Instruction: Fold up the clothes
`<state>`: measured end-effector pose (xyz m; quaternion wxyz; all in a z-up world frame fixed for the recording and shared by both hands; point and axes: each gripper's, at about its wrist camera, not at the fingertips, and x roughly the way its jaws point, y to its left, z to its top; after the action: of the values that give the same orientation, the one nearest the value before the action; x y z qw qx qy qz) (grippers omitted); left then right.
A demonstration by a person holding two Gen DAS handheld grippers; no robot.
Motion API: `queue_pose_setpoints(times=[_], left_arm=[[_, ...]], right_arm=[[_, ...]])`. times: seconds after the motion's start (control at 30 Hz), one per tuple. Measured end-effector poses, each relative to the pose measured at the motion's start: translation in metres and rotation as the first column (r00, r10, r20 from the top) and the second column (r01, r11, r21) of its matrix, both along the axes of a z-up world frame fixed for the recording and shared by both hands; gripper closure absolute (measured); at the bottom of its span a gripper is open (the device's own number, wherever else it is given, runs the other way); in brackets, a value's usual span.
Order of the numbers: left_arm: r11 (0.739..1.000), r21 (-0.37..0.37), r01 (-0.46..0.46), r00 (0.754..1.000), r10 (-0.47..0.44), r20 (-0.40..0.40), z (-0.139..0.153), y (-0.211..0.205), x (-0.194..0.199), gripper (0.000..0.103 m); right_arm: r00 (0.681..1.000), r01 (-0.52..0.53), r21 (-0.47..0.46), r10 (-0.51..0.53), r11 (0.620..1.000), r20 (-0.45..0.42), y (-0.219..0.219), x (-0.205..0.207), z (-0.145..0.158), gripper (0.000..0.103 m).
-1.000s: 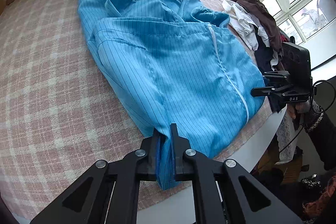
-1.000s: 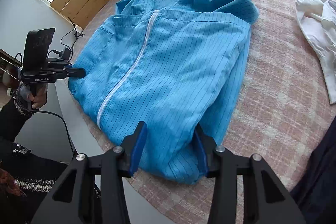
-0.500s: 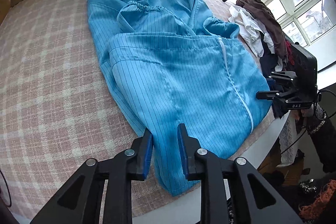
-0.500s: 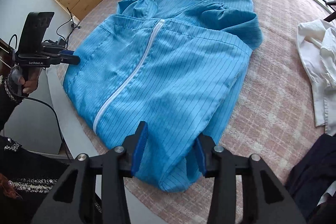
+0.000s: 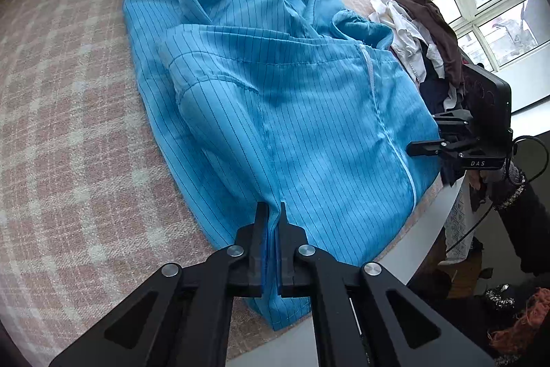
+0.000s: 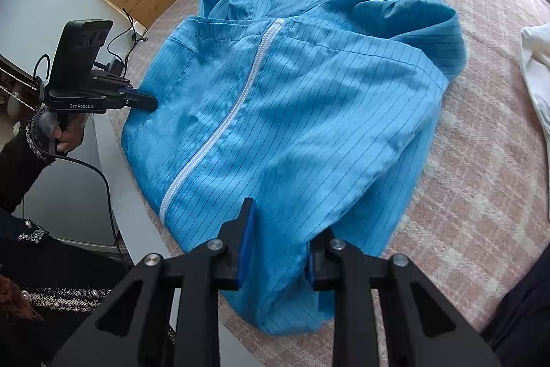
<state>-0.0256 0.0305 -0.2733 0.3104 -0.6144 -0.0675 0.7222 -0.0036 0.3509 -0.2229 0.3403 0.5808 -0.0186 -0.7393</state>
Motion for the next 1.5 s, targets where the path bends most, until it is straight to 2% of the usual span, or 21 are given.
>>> queue_pose_setpoints(times=[0.13, 0.23, 0.3, 0.37, 0.4, 0.43, 0.57, 0.63, 0.8, 0.9, 0.93, 0.97, 1.0, 1.07, 1.17, 1.23, 1.27, 1.33, 1.4, 1.43, 1.5], left_arm=[[0.992, 0.110, 0.059, 0.998, -0.059, -0.009, 0.024, -0.005, 0.018, 0.101], [0.976, 0.174, 0.128, 0.990, -0.135, 0.027, 0.028, -0.002, 0.032, 0.101], [0.984, 0.107, 0.145, 0.986, -0.153, 0.071, 0.008, 0.002, 0.035, 0.100], [0.990, 0.034, 0.138, 0.983, -0.141, 0.120, -0.011, 0.003, 0.033, 0.093], [0.994, 0.026, 0.110, 0.984, -0.113, 0.136, -0.016, 0.000, 0.029, 0.090], [0.996, 0.019, 0.088, 0.986, -0.090, 0.138, -0.017, -0.003, 0.025, 0.085], [0.999, 0.010, 0.043, 0.996, -0.043, 0.072, 0.004, -0.017, 0.010, 0.060], [1.000, 0.003, 0.027, 0.999, -0.027, 0.047, 0.013, -0.023, -0.002, 0.056], [1.000, -0.003, 0.028, 0.999, -0.028, 0.032, 0.018, -0.021, -0.026, 0.055], [0.999, -0.044, 0.011, 1.000, -0.010, 0.025, 0.002, -0.003, -0.044, 0.057], [0.998, -0.056, 0.004, 1.000, -0.003, 0.030, -0.005, 0.002, -0.049, 0.068], [0.999, -0.045, 0.001, 0.999, 0.001, 0.044, -0.012, 0.005, -0.051, 0.095], [1.000, -0.024, 0.004, 0.999, -0.003, 0.043, -0.013, 0.006, -0.050, 0.099], [0.999, 0.015, 0.047, 0.999, -0.047, -0.015, 0.002, 0.012, -0.037, 0.101], [0.982, 0.125, 0.139, 0.990, -0.133, -0.055, 0.033, 0.020, -0.011, 0.101], [0.976, 0.130, 0.175, 0.982, -0.164, -0.094, 0.049, 0.023, 0.005, 0.101], [0.976, 0.131, 0.173, 0.983, -0.162, -0.091, 0.049, 0.021, 0.007, 0.100], [0.985, 0.099, 0.140, 0.989, -0.135, -0.055, 0.030, 0.013, 0.001, 0.098], [0.998, 0.010, 0.070, 0.997, -0.070, 0.012, -0.002, 0.000, -0.011, 0.096], [0.999, -0.015, 0.044, 0.998, -0.043, 0.042, -0.013, -0.006, -0.014, 0.088], [1.000, -0.011, 0.014, 0.998, -0.013, 0.065, -0.020, -0.016, -0.017, 0.083]], right_arm=[[0.999, -0.034, -0.051, 0.034, 0.998, -0.005, 0.006, 0.004, 0.019, 0.094], [0.987, -0.144, -0.127, 0.151, 0.981, 0.051, 0.001, 0.014, 0.025, 0.094], [0.978, -0.188, -0.052, 0.192, 0.981, 0.084, -0.007, 0.016, 0.010, 0.094], [0.978, -0.163, 0.007, 0.160, 0.987, 0.134, -0.009, 0.009, -0.008, 0.093], [0.980, -0.146, 0.010, 0.143, 0.989, 0.139, -0.009, 0.005, -0.010, 0.091], [0.982, -0.129, 0.004, 0.127, 0.992, 0.138, -0.008, 0.001, -0.010, 0.090], [0.990, -0.085, 0.011, 0.083, 0.996, 0.111, 0.000, -0.015, 0.005, 0.061], [0.991, -0.068, 0.010, 0.066, 0.998, 0.116, 0.006, -0.024, 0.008, 0.060], [0.991, -0.040, -0.015, 0.041, 0.999, 0.128, 0.010, -0.044, 0.008, 0.060], [0.995, -0.002, -0.003, 0.002, 1.000, 0.098, 0.010, -0.060, 0.001, 0.060], [0.996, -0.013, 0.007, 0.012, 1.000, 0.086, 0.007, -0.062, -0.002, 0.060], [0.997, -0.030, 0.016, 0.029, 0.999, 0.073, 0.004, -0.063, -0.004, 0.062], [0.997, -0.060, 0.014, 0.060, 0.998, 0.058, 0.002, -0.060, -0.002, 0.077], [0.992, -0.125, 0.006, 0.125, 0.992, 0.014, -0.003, -0.050, 0.008, 0.092], [0.979, -0.200, -0.050, 0.198, 0.978, -0.049, -0.008, -0.032, 0.036, 0.096], [0.968, -0.244, -0.092, 0.236, 0.965, -0.086, -0.009, -0.023, 0.051, 0.096], [0.969, -0.242, -0.088, 0.237, 0.966, -0.066, -0.009, -0.026, 0.045, 0.096], [0.974, -0.227, -0.064, 0.228, 0.972, -0.005, -0.012, -0.037, 0.024, 0.096], [0.975, -0.214, -0.039, 0.216, 0.976, 0.056, -0.014, -0.047, 0.003, 0.093], [0.974, -0.207, -0.026, 0.209, 0.978, 0.087, -0.016, -0.052, -0.007, 0.092], [0.975, -0.187, -0.021, 0.188, 0.982, 0.119, -0.012, -0.055, -0.010, 0.085]])
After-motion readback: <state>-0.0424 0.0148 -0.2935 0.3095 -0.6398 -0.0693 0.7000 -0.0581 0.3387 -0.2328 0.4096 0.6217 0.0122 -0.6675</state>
